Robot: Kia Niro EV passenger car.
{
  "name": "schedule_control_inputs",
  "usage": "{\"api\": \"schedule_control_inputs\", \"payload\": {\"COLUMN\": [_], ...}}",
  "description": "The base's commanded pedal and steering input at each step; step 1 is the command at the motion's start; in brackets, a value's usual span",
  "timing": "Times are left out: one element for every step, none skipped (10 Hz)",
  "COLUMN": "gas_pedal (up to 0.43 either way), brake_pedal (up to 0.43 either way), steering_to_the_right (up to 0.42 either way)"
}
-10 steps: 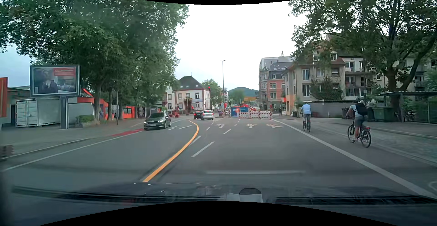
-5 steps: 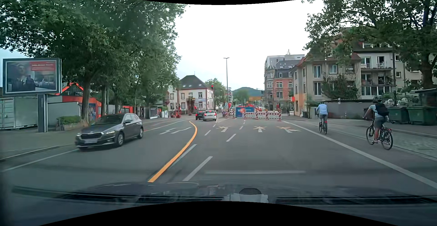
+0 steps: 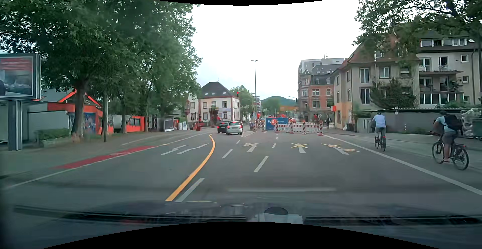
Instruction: Follow the waypoints while adhering to traffic rules and regulations
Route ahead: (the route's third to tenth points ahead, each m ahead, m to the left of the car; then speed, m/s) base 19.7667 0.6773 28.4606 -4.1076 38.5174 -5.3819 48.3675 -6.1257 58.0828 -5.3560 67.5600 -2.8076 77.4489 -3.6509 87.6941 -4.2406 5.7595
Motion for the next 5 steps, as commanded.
{"api": "schedule_control_inputs", "payload": {"gas_pedal": [0.0,0.0,0.0,0.0,0.0], "brake_pedal": [0.067,0.079,0.091,0.104,0.116], "steering_to_the_right": [-0.035,-0.036,-0.037,-0.039,-0.042]}}
